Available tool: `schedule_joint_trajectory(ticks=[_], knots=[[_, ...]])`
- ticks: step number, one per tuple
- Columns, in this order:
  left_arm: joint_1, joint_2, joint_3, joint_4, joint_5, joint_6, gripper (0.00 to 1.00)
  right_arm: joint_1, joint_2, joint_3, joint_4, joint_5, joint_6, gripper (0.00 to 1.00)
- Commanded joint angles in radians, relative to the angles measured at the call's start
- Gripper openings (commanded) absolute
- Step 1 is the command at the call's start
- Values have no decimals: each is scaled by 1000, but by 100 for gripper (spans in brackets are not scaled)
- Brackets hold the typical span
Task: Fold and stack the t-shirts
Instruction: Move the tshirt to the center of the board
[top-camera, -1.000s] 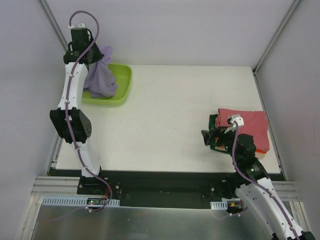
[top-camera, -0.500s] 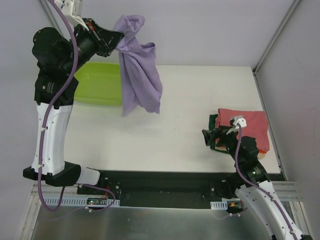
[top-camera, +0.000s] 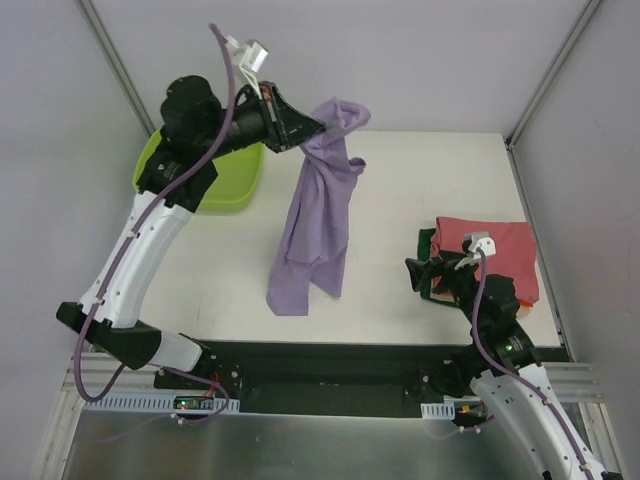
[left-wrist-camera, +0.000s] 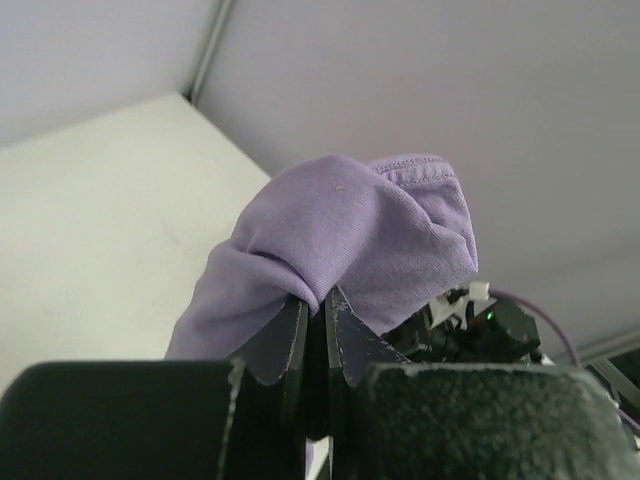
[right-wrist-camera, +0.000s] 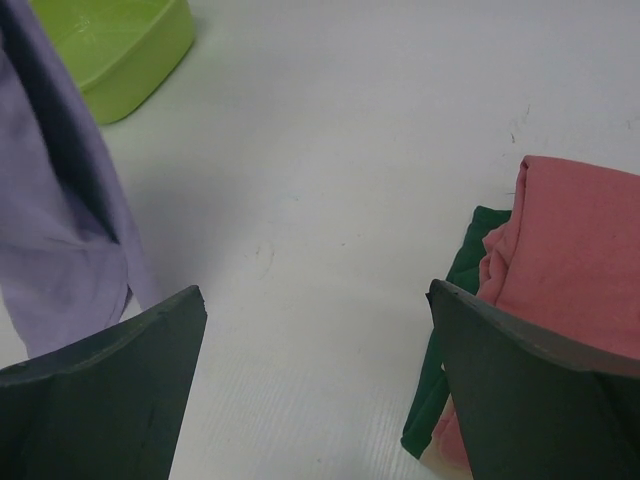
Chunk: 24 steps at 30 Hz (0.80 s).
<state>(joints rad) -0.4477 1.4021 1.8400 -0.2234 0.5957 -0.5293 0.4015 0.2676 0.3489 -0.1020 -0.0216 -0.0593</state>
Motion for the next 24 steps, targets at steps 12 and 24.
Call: schedule_joint_trajectory(ticks=[12,24], knots=[[-31,357,-306,190,136,-94,99,2,59,18,31,-7,3,96],[-39,-300,-1080,24,-398,-67,99,0,237,79,-19,-29,7,96]])
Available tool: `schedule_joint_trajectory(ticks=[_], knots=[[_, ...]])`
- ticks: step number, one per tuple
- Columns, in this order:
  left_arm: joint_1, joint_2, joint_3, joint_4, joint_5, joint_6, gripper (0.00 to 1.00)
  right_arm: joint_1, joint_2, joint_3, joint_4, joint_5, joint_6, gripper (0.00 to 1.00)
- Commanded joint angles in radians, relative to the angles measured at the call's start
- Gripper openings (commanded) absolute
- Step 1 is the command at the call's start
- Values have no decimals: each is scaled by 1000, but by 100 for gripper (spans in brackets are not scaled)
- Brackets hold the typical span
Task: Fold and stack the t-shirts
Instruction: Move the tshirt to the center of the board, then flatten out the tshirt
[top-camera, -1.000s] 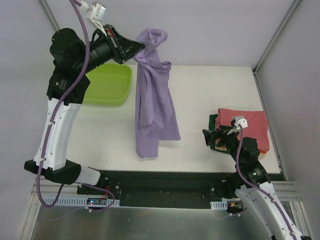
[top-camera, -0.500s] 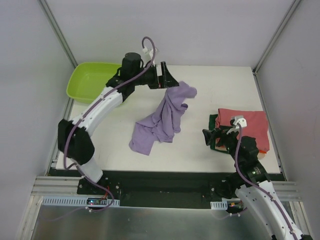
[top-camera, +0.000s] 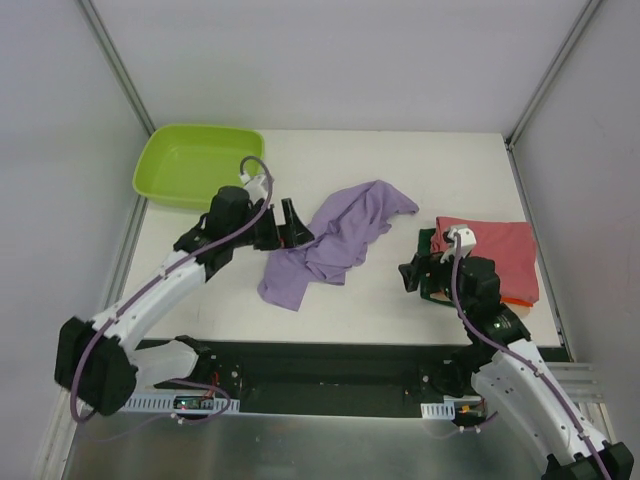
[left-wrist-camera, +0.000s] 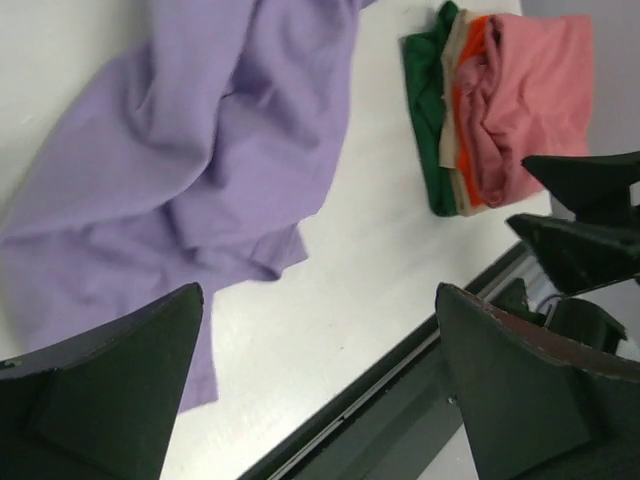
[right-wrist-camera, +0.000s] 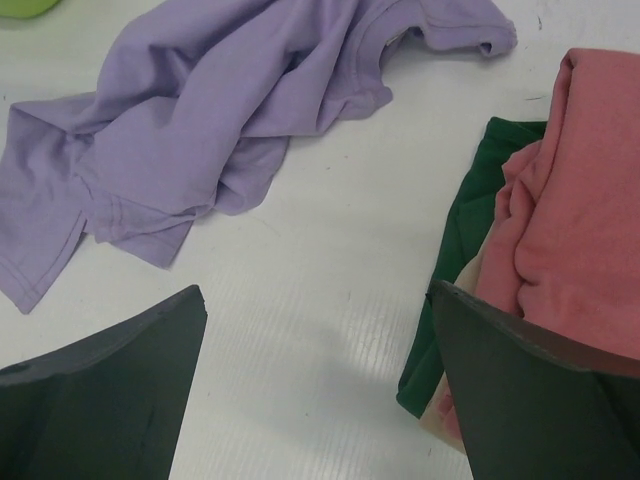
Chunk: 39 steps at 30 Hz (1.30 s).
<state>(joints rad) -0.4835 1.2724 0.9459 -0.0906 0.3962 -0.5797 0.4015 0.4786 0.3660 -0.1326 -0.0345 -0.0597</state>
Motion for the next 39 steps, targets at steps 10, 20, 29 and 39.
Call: schedule_joint_trajectory(ticks=[10,20,29,39], knots=[[-47,-234,-434,-215,-327,-210,99,0,66,63,13,1,8,96],[-158,99,-296,-186,-458,-252,77,0,64,62,1,28,1,96],[-165,272,-251,-136,-523,-244,0,0,66,67,-5,28,-5,96],[-161,-2,-334,-147,-733,-157,0,2,165,112,-24,-16,1,96]])
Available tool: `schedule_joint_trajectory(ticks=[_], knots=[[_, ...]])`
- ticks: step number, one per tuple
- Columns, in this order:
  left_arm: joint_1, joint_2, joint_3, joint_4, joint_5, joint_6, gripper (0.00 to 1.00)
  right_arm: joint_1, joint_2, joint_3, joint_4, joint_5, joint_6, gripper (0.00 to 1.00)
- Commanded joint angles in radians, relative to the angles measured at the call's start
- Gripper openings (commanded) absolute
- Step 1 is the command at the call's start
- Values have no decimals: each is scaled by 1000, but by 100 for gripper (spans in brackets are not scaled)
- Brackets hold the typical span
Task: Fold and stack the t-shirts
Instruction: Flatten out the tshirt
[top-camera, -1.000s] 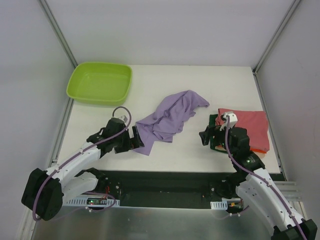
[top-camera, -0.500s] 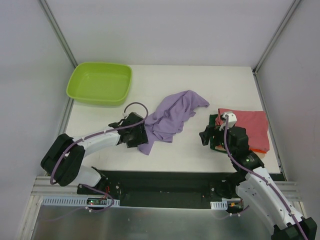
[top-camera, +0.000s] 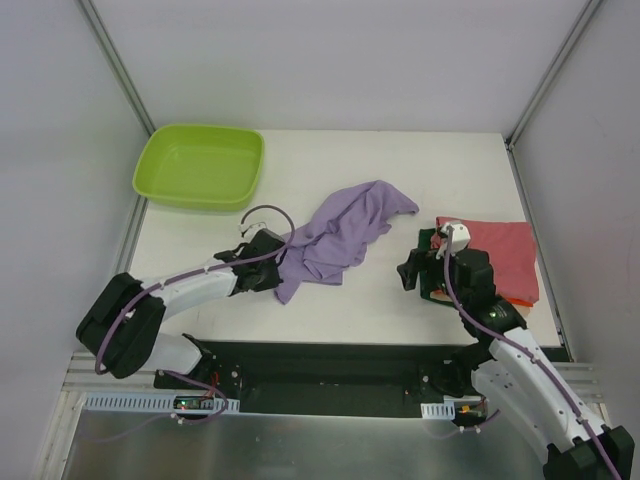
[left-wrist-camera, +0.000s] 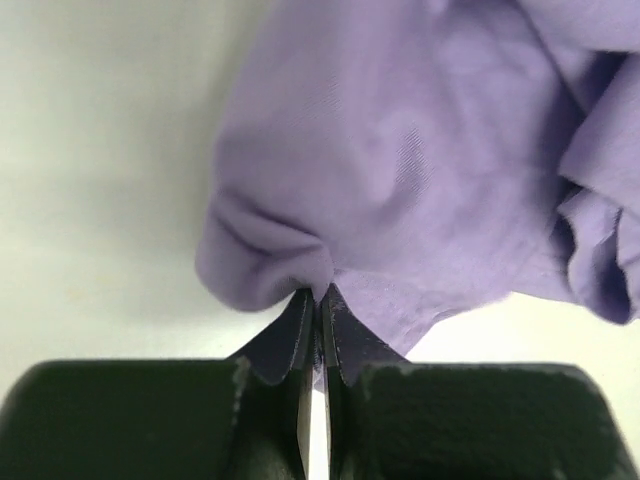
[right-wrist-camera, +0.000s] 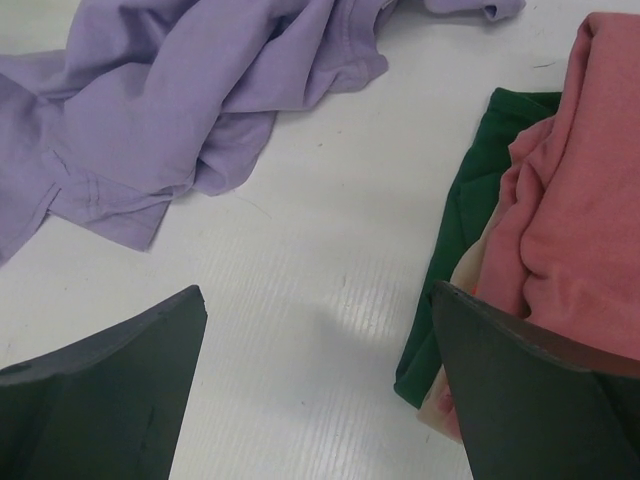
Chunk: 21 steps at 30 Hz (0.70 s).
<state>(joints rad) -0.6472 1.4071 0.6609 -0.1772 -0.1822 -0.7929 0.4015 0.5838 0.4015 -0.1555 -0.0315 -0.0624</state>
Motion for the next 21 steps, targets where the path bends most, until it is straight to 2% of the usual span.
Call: schedule_joint_trajectory(ticks=[1,7,12,16,21], knots=[[6,-157,-58,-62,-167,63,0,2,76,85,-1,-21,18,96],[14,-325,-99,-64,-235,98,0,0,258,203,2,-7,205,96],[20,-402,-125,-64,-195,98,0,5,486,350,-35,142,344,97],[20,-441,-155,-64,-198,106,0,10,735,560,-156,213,385,97],[20,-467,-167,-64,-197,104,0,11,973,727,-136,330,394,89]])
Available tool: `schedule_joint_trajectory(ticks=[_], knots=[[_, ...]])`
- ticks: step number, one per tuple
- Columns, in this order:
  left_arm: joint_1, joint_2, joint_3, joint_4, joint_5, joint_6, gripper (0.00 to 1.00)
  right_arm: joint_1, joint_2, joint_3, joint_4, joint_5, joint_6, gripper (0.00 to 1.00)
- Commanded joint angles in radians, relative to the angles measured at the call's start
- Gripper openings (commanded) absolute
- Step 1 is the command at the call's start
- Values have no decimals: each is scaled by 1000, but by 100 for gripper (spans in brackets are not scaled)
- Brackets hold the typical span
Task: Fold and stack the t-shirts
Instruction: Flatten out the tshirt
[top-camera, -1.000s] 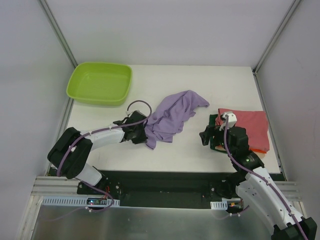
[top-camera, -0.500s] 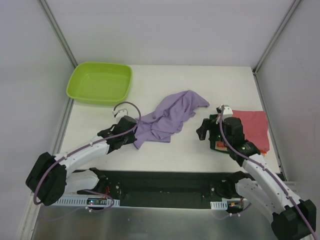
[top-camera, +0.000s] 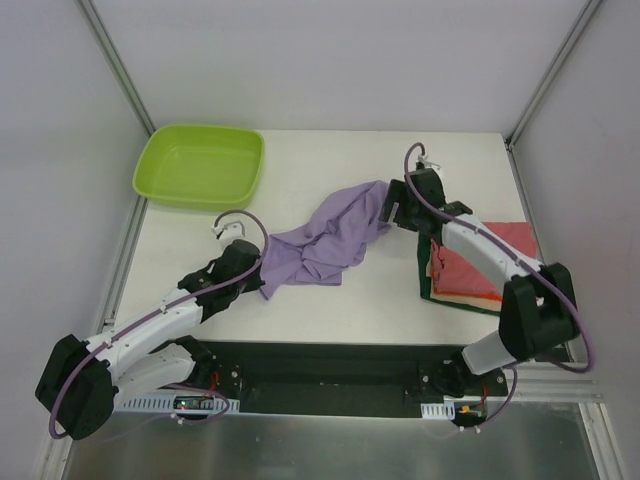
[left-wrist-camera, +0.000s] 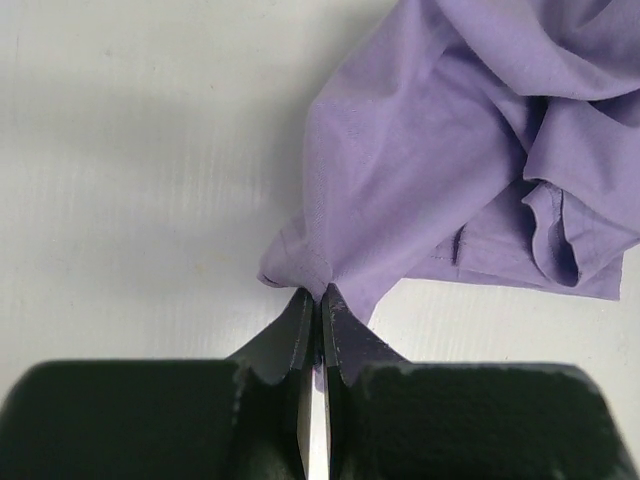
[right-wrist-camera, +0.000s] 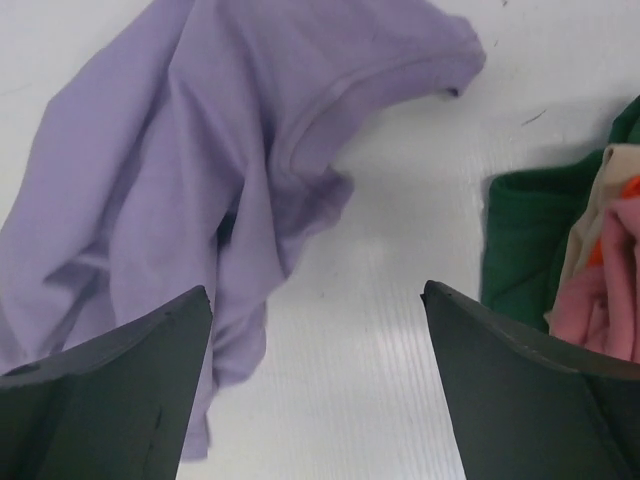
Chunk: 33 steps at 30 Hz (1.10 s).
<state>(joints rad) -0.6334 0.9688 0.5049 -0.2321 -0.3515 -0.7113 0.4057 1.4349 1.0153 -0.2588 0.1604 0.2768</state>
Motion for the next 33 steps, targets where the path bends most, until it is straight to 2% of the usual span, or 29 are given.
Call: schedule_joint_trajectory(ticks=[1,8,15,16,18,21,22,23,27,33], knots=[[8,-25,-9,-10,-24,23,0,5,160,136,-30,158,59,88],[8,-15,-11,-9,-18,27,0,-5,346,261,10,229,47,74],[8,-12,-11,-9,-24,29,0,-27,461,336,95,79,-20,70],[8,-13,-9,-9,-27,30,0,-27,473,345,99,73,-27,64],[8,-15,-12,-9,-33,30,0,-31,487,361,101,73,-28,46],[9,-15,-12,-9,-35,30,0,-41,495,371,131,53,-65,31],[8,-15,-12,-9,-35,36,0,-47,495,374,135,30,-71,19],[8,-13,-12,-9,-40,38,0,-54,486,379,135,-7,-89,1],[11,-33,-6,-21,-60,38,0,-59,360,341,128,-32,-177,1],[14,-111,79,-64,-151,42,0,-57,20,229,95,19,-321,1]])
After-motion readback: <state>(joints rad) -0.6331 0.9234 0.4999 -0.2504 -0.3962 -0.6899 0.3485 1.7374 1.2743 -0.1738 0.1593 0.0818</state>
